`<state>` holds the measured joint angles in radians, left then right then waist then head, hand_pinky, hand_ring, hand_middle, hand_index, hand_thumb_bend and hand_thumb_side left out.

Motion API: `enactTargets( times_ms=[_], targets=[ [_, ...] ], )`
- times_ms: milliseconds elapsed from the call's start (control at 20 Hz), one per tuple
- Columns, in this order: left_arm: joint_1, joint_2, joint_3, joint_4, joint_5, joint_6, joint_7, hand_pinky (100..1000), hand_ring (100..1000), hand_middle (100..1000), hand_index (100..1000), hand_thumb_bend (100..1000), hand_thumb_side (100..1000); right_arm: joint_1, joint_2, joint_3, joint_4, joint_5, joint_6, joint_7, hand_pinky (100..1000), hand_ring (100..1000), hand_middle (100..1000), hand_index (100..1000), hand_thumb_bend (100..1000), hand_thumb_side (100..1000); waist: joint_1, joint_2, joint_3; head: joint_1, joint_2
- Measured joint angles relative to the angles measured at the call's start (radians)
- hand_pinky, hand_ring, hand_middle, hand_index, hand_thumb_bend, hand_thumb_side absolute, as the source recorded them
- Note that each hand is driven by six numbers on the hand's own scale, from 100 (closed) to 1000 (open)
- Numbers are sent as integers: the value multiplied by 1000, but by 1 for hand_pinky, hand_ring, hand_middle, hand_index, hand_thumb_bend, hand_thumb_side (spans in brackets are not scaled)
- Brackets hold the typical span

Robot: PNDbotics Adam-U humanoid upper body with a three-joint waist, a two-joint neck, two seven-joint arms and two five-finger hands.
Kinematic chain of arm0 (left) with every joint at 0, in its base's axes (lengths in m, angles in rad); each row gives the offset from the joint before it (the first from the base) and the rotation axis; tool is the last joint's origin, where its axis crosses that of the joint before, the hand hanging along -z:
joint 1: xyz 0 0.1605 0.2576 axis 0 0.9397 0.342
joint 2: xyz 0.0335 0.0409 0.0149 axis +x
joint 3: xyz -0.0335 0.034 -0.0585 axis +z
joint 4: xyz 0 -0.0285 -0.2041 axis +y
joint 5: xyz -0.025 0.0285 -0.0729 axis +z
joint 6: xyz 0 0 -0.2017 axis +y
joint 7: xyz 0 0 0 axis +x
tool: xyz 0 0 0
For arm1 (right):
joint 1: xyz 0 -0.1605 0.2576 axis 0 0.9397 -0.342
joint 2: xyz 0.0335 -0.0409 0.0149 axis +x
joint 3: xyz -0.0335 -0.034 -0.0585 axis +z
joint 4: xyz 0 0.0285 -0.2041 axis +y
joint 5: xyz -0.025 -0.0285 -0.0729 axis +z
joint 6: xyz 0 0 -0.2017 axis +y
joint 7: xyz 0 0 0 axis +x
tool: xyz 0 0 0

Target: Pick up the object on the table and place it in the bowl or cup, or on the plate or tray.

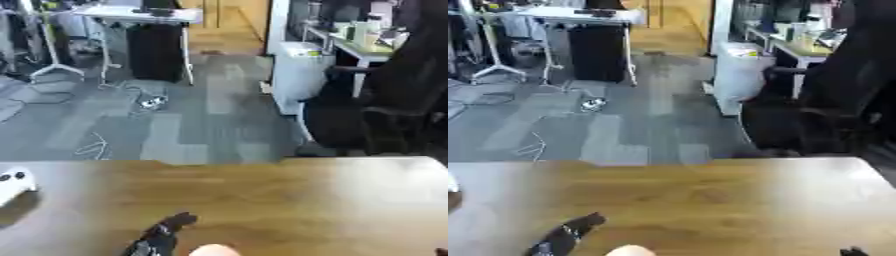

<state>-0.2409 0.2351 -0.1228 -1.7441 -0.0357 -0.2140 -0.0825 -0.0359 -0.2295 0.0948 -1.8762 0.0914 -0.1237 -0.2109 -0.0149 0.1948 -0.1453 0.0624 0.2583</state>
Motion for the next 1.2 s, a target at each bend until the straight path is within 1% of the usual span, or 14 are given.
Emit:
enactTargets(
  times_ms=[100,150,200,300,450,550,600,650,700,1000,1200],
  targets=[
    [0,-3,0,0,0,0,0,1000,1000,804,874,180,966,-1,0,0,2,0,0,0,1000,694,816,904,499,894,1,0,3,4,-5],
    [0,-4,0,0,0,0,0,1000,1000,804,874,179,965,-1,-1,0,2,-1,0,0,1000,694,816,904,499,894,1,0,3,10,-3],
    [0,-4,0,0,0,0,0,1000,1000,804,873,179,965,-1,-3,0,2,-1,0,0,1000,694,816,904,499,894,2,0,3,18,8],
    [0,-7,0,0,0,0,0,1000,1000,804,873,179,965,-1,-9,-1,2,-1,-1,-1,1000,695,816,905,498,895,2,-3,3,36,41],
    [0,-7,0,0,0,0,0,1000,1000,804,873,179,965,2,-9,-1,0,5,0,-1,1000,695,817,906,499,895,3,-8,0,65,106],
    [0,-7,1,0,0,0,1,1000,1000,804,873,178,963,9,-14,-2,-2,13,1,-1,1000,696,817,911,502,894,3,-9,-3,79,143],
    [0,-7,1,0,0,-1,1,1000,1000,804,873,177,963,11,-17,-5,-5,19,4,-3,1000,697,817,914,506,892,3,-11,-6,84,158],
    [0,-7,1,0,0,-1,3,1000,1000,805,873,175,959,15,-19,-8,-9,27,7,-5,1000,697,817,914,497,864,3,-12,-8,90,171],
    [0,-6,1,0,0,-2,4,1000,1000,804,873,176,963,18,-23,-11,-13,37,10,-7,1000,699,819,917,511,887,3,-12,-10,96,181],
    [0,3,4,0,-1,-2,8,1000,1000,804,873,174,962,54,-48,-18,-58,133,44,8,1000,721,838,943,529,880,1,-12,-20,115,230],
    [-4,12,5,0,-2,-2,8,1000,1000,804,872,174,959,62,-55,-16,-64,210,75,58,1000,756,868,973,562,868,1,-12,-25,119,248]
  ],
)
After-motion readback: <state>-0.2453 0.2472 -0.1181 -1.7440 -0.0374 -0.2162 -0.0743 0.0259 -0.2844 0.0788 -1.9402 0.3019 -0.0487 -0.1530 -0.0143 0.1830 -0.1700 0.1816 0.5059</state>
